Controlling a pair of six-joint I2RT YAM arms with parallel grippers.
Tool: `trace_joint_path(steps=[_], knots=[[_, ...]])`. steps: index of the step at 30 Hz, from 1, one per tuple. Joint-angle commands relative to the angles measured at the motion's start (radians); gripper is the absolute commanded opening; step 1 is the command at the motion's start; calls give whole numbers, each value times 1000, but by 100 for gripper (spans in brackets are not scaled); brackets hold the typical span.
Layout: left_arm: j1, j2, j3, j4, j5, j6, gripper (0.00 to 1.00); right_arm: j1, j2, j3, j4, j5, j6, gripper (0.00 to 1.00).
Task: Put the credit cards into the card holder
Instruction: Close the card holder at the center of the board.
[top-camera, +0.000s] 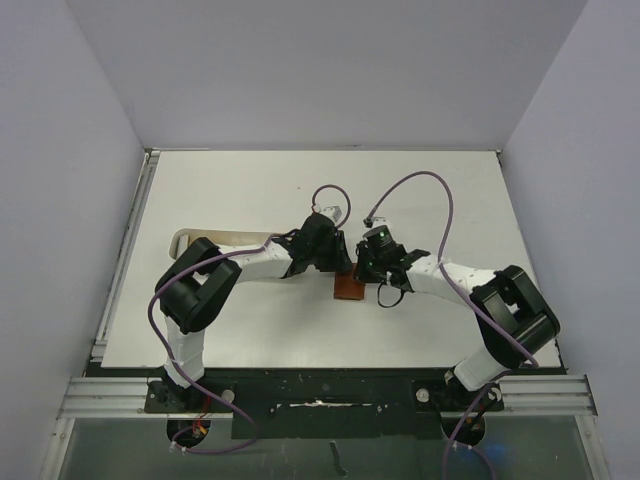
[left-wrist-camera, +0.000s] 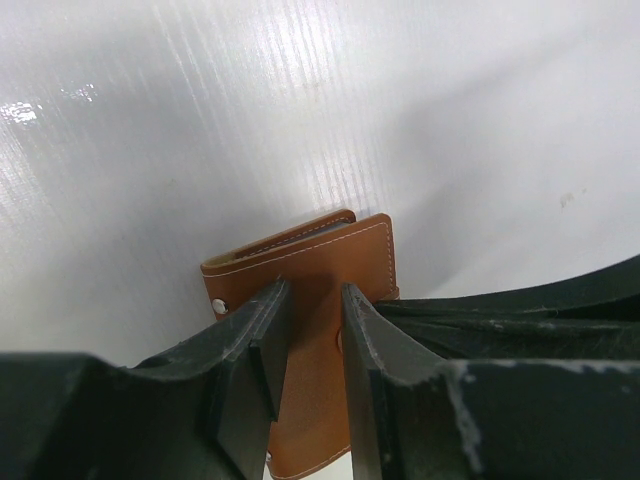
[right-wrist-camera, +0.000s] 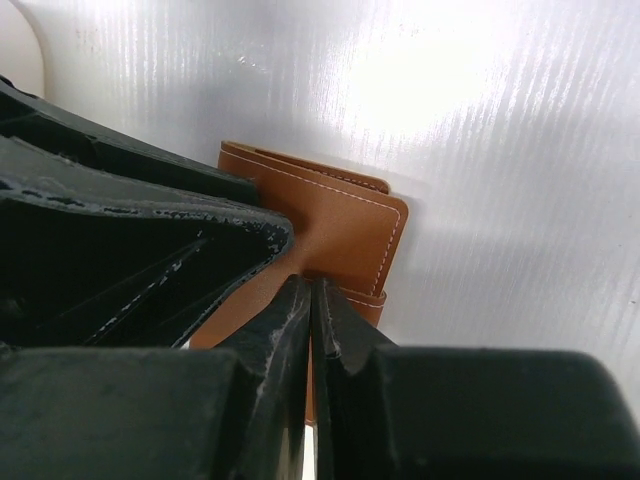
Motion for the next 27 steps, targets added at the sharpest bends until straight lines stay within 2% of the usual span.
trace_joint_path(steps=[1,10,27], knots=[[-13,72,-26,-78,-18,6,27,79,29,-26,-122,151,-19,2],[-11,79,-31,-77,-17,3,26,201,8,-104,-108,315,37,2],[6,98,-35,-73,-7,3,26,428,89,-96,-192,615,176,2]])
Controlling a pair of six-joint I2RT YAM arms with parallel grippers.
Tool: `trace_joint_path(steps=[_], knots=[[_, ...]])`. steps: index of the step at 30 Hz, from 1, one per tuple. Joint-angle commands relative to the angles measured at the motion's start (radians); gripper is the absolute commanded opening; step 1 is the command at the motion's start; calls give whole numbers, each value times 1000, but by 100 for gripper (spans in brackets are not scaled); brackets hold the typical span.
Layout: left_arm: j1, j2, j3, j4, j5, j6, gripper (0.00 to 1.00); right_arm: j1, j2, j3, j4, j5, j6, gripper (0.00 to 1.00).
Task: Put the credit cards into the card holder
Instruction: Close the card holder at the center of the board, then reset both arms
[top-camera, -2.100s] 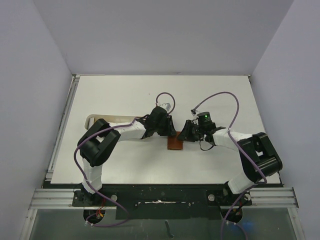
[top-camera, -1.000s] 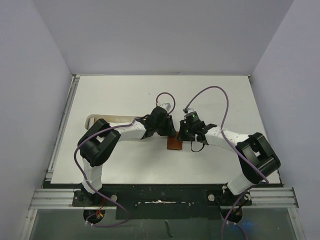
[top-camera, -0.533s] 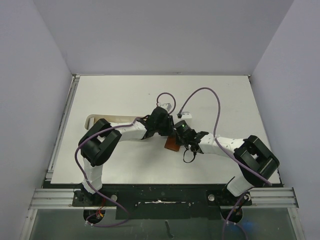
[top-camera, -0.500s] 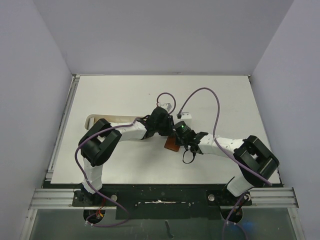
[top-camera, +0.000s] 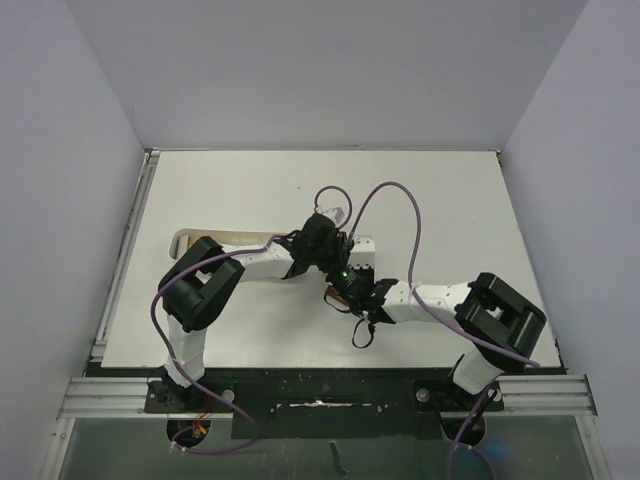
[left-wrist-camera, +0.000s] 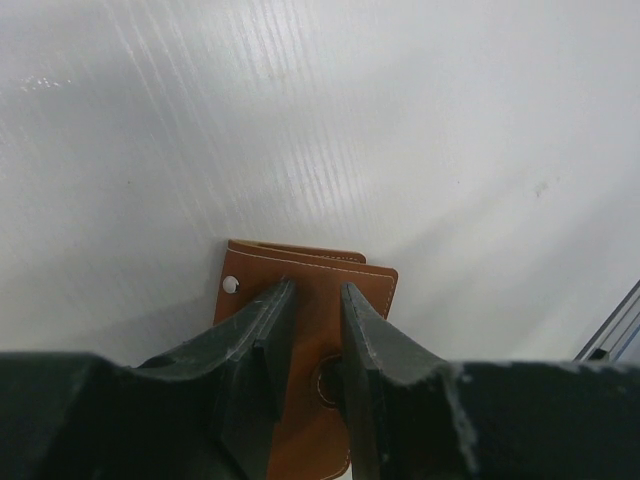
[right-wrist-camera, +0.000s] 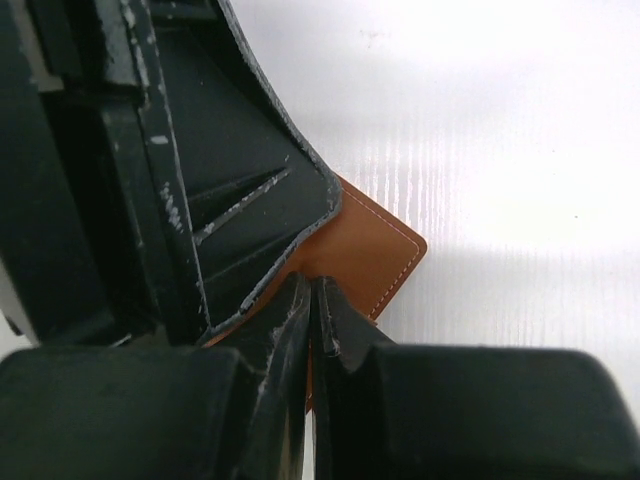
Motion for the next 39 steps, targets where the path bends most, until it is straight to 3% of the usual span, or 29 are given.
trace_joint_path(steps=[1,20,23,28,34,39], knots=[[7,77,-36,-109,-59,29,26,87,71,-35,-254,-18,56,2],[18,106,-33,-94,-70,61,26,258,260,12,-397,168,312,3],[22,72,-20,-86,-72,76,27,255,205,13,-423,203,307,5],[48,-1,65,-108,-48,127,29,198,72,54,-375,219,165,11],[91,-110,157,-180,-112,172,32,136,-118,114,-382,196,47,30],[134,-265,116,-187,-137,179,38,66,-322,89,-344,60,0,46]])
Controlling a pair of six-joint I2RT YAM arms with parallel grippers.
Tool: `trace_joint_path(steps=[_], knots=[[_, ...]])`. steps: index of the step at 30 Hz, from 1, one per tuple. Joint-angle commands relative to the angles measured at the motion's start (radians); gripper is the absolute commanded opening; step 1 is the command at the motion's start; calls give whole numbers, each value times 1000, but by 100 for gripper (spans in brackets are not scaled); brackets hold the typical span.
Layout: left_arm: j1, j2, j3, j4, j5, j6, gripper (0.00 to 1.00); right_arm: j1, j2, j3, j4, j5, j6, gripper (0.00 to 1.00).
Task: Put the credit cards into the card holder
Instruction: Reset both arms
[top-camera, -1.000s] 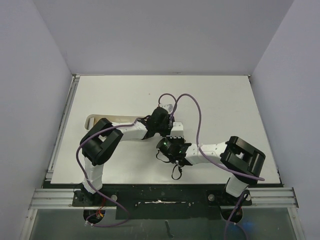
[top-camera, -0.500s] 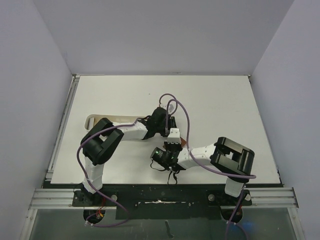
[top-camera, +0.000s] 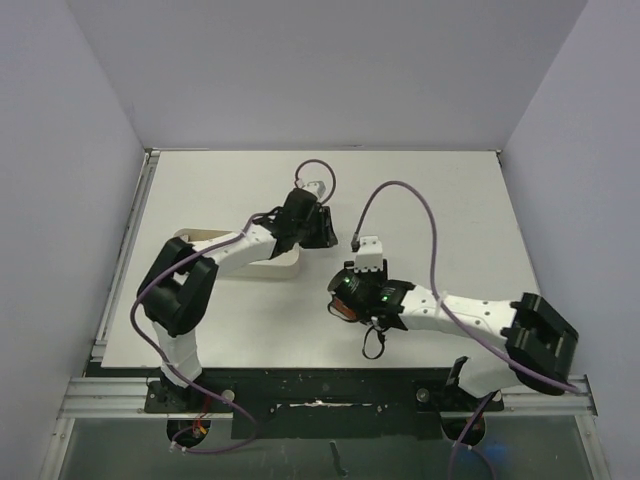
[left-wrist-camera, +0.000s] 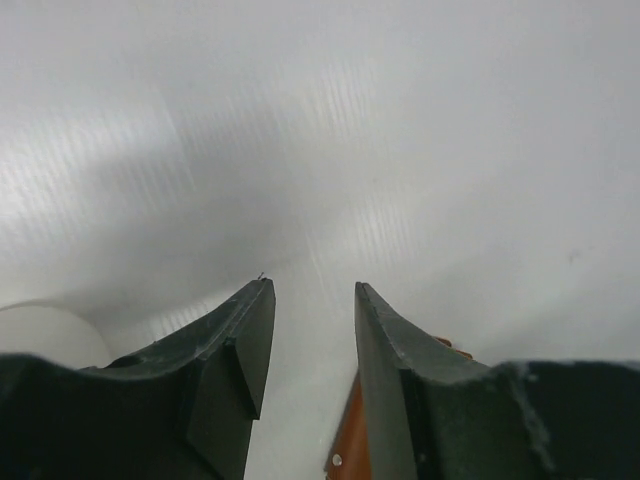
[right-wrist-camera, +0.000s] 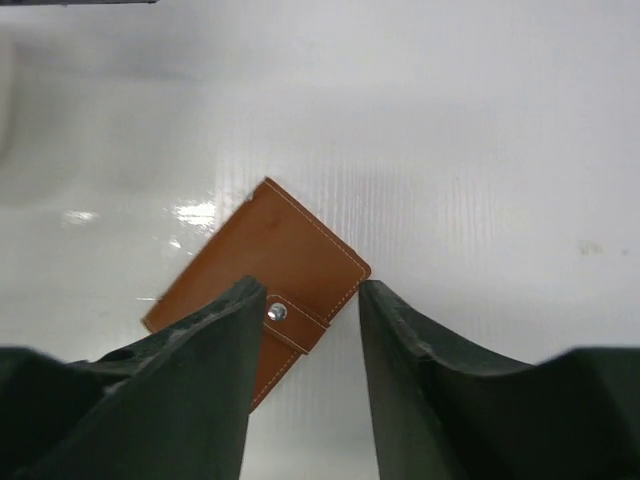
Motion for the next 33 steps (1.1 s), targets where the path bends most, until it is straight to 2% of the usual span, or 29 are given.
trace_joint_path(steps=[1,3,4,5,8,10,16,22,27,33], knots=[[31,-197,8,-1,-51,40,39,-56,-192,12,22,-120,-65,49],[37,-264,-11,-18,-57,50,44,-85,-254,11,22,-165,-69,57],[37,-313,-22,-26,-57,55,63,-93,-282,11,21,-179,-74,65],[37,-355,-37,-31,-50,62,72,-101,-304,11,17,-193,-75,70],[38,-479,-96,-32,-21,78,74,-130,-361,11,-2,-230,-62,82],[38,-566,-150,-23,14,93,74,-148,-388,-12,-3,-249,-41,97],[40,-830,-350,-15,30,65,75,-185,-471,-34,-99,-258,79,98],[39,-1024,-513,-60,-15,-13,76,-198,-639,-70,-172,-224,145,98],[40,-1131,-589,-53,-39,-49,77,-199,-720,-127,-144,-236,176,98],[40,-1158,-637,-33,-53,-64,77,-198,-721,-115,-205,-225,226,98]])
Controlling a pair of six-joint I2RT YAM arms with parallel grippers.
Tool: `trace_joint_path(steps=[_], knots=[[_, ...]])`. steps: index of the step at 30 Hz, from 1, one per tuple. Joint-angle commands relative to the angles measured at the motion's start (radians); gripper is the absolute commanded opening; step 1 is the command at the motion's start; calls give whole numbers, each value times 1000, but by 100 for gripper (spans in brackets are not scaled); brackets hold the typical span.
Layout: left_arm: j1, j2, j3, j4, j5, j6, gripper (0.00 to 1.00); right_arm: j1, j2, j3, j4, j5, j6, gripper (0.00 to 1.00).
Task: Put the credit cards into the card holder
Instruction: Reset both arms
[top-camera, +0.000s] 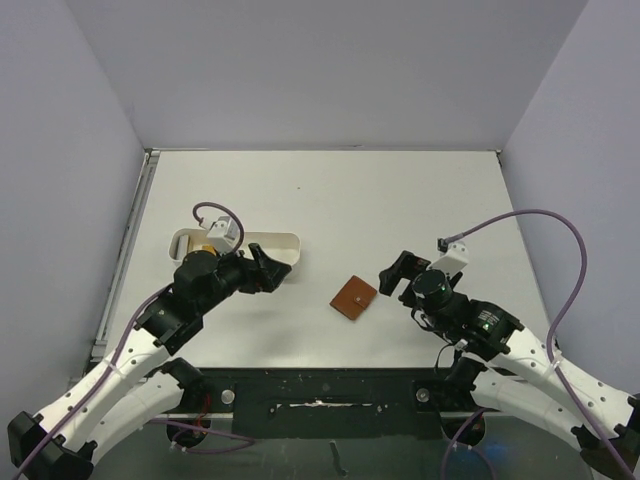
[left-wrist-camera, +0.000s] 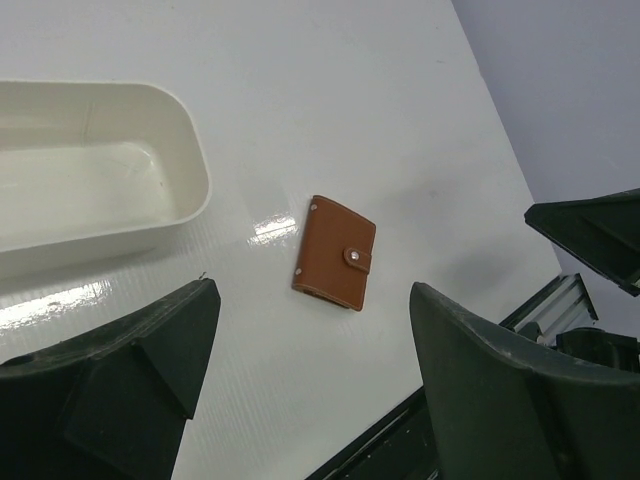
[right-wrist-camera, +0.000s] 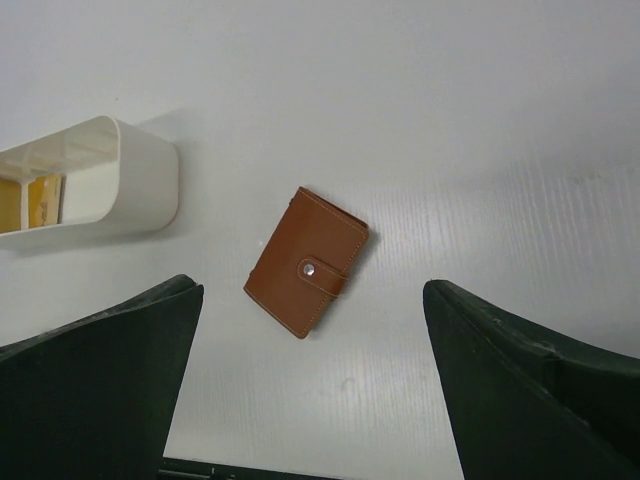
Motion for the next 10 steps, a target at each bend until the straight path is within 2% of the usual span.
trace_joint_path(steps=[1,10], knots=[[4,-14,-27,63,-28,-21,77,-8,4,15,-35,32,56,98],[3,19,-19,63,-60,-25,78,-7,-29,11,-41,40,73,98]])
